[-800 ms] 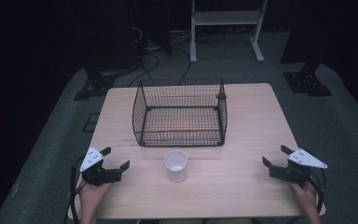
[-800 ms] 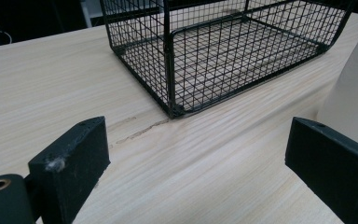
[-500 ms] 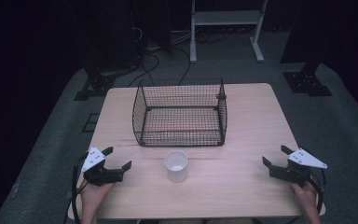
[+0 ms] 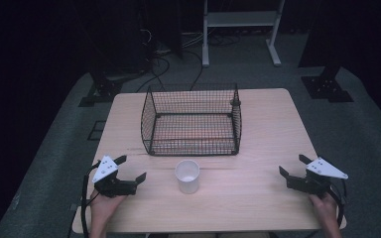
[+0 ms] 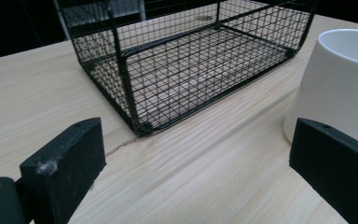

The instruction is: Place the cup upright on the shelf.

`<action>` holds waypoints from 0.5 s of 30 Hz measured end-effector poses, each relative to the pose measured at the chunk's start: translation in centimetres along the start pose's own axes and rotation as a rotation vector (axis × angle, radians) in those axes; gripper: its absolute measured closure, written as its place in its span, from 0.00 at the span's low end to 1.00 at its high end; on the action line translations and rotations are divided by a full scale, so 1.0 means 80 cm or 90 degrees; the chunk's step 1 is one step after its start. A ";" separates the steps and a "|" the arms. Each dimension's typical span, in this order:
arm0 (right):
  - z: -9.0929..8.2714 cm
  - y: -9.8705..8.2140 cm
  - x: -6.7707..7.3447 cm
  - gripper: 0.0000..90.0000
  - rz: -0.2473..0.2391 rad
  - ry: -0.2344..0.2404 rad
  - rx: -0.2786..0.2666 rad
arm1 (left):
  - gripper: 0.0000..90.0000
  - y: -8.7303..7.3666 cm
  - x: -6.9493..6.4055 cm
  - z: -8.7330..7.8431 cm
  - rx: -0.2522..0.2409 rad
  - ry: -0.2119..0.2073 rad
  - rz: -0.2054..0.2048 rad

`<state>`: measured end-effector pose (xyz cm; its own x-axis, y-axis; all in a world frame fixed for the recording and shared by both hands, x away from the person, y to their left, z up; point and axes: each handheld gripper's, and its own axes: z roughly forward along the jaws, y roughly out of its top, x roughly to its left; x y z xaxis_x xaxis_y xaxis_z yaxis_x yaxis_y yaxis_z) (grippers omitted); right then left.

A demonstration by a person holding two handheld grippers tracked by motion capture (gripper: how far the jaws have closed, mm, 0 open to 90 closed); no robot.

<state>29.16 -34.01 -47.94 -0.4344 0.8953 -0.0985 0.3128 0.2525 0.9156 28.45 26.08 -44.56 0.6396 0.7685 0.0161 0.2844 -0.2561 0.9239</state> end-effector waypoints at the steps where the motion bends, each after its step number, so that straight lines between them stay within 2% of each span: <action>1: 0.000 0.000 0.000 0.15 0.000 0.000 0.000 | 0.03 0.001 -0.001 0.000 -0.001 -0.002 0.002; 9: 0.000 0.000 0.000 0.15 0.001 0.000 0.000 | 0.03 0.012 -0.016 0.000 -0.016 -0.024 0.027; 15: 0.000 0.000 0.000 0.15 0.000 -0.001 0.001 | 0.03 0.016 -0.022 0.003 -0.010 -0.039 0.040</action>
<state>29.17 -33.99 -47.94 -0.4338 0.8955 -0.0994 0.3136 0.2535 0.9151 27.83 24.25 -43.46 0.6985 0.7138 0.0518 0.2308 -0.2932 0.9278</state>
